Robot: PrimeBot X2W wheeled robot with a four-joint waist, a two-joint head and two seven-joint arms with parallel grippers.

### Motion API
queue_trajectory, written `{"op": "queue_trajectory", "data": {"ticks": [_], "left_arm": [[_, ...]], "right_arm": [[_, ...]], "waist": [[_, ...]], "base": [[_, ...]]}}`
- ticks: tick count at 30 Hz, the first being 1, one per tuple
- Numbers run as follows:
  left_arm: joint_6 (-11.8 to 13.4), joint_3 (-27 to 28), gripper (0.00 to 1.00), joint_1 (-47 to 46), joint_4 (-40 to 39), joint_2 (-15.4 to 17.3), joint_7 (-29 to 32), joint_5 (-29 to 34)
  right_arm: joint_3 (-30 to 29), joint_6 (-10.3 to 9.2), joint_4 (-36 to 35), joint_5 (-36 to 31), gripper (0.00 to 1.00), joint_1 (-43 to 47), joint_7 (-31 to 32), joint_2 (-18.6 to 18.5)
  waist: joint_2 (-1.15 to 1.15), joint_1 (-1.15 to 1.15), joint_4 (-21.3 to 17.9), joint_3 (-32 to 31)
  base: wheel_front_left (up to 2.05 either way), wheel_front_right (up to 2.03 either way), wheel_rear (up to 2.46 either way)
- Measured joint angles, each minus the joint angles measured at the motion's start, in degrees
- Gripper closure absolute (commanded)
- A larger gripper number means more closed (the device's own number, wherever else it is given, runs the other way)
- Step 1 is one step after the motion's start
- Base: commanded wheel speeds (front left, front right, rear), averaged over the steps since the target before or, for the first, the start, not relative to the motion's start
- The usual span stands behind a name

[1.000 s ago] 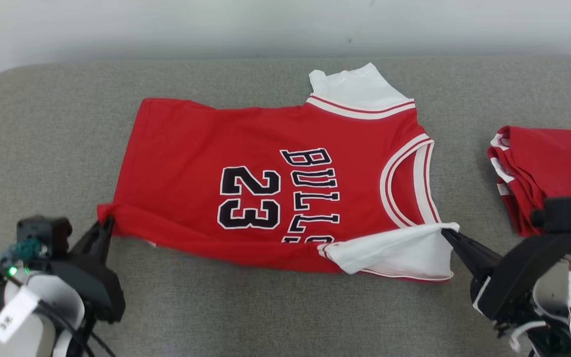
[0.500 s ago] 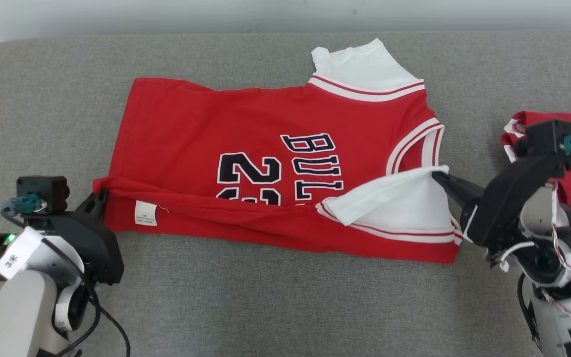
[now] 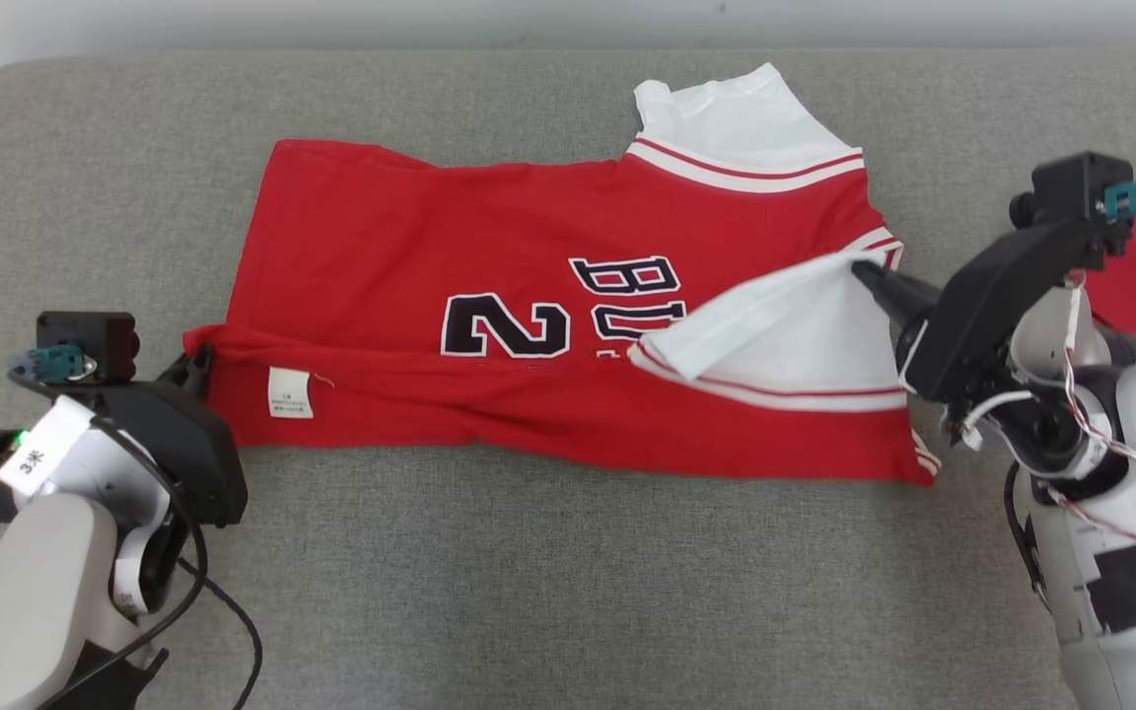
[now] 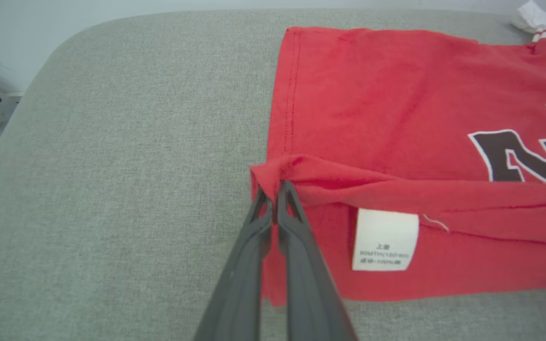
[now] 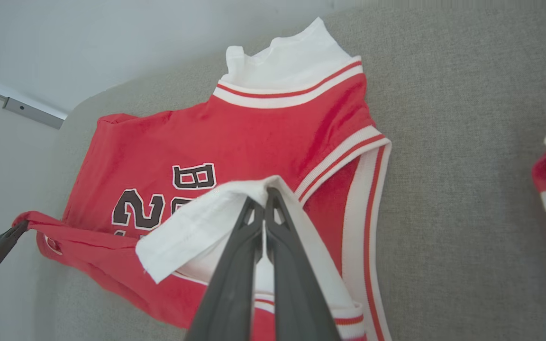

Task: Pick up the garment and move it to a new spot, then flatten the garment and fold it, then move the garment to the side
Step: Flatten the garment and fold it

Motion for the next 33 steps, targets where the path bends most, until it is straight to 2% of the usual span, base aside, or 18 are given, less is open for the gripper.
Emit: {"op": "queue_trajectory", "data": {"ticks": [8,9,10,11,12,20,24,27,29,33], "left_arm": [[-0.9,-1.1,1.0,-1.6,2.7,-0.7,-0.8,0.1],[-0.9,-1.2,1.0,-1.8,2.9,-0.9,-1.1,0.3],[-0.9,-1.3,0.66,-2.1,3.2,-1.0,-1.3,0.5],[-0.9,-1.3,0.41,-2.5,3.4,-1.2,-1.7,0.8],[-0.9,-1.3,0.0,-2.8,3.6,-1.3,-2.1,1.2],[-1.0,-1.7,0.0,-3.7,5.6,-1.4,-5.7,2.3],[-0.9,-1.8,0.0,-3.0,5.6,0.2,-8.7,3.3],[-1.0,-2.5,0.0,0.0,4.4,1.1,-10.8,3.8],[-2.0,-3.6,0.0,2.8,3.6,1.4,-12.1,4.4],[-2.0,-4.9,0.0,8.9,2.1,2.2,-14.4,5.5]], "right_arm": [[1.2,1.4,5.2,-1.6,1.0,-3.4,-3.0,0.1],[1.5,1.54,5.9,-1.7,0.97,-3.4,-3.5,0.1],[1.7,2.14,6.4,-1.7,0.0,-3.4,-4.1,0.1],[1.6,2.24,7.0,-1.7,0.0,-3.6,-4.8,0.3],[1.5,2.33,7.6,-1.7,0.0,-4.1,-5.5,0.6],[1.2,5.21,9.4,-1.4,0.0,-5.6,-11.8,1.5],[1.0,6.54,8.5,-1.4,0.0,-4.6,-14.7,1.5],[1.1,7.49,7.1,-1.4,0.0,-0.4,-15.6,1.4],[1.2,7.7,6.0,-1.6,0.0,3.2,-16.1,1.0],[0.5,7.77,2.6,-3.0,0.0,10.2,-18.8,-0.4]], "waist": [[0.0,0.0,0.0,0.5],[0.0,0.0,0.0,0.6],[0.0,0.0,0.1,0.7],[0.0,0.0,0.1,0.7],[0.0,0.0,0.1,0.8],[0.0,0.0,0.3,0.1],[0.0,-0.01,0.3,-1.2],[0.0,-0.01,0.2,-2.5],[0.0,-0.01,0.1,-3.5],[-0.01,-0.01,-0.3,-6.1]], "base": [[0.0,0.0,0.0],[0.0,0.0,0.0],[0.0,0.0,0.0],[0.0,0.0,0.0],[0.0,0.0,0.0],[0.0,0.0,0.0],[0.0,0.0,0.0],[0.0,0.0,0.0],[0.0,0.0,0.0],[0.0,0.0,0.0]]}}
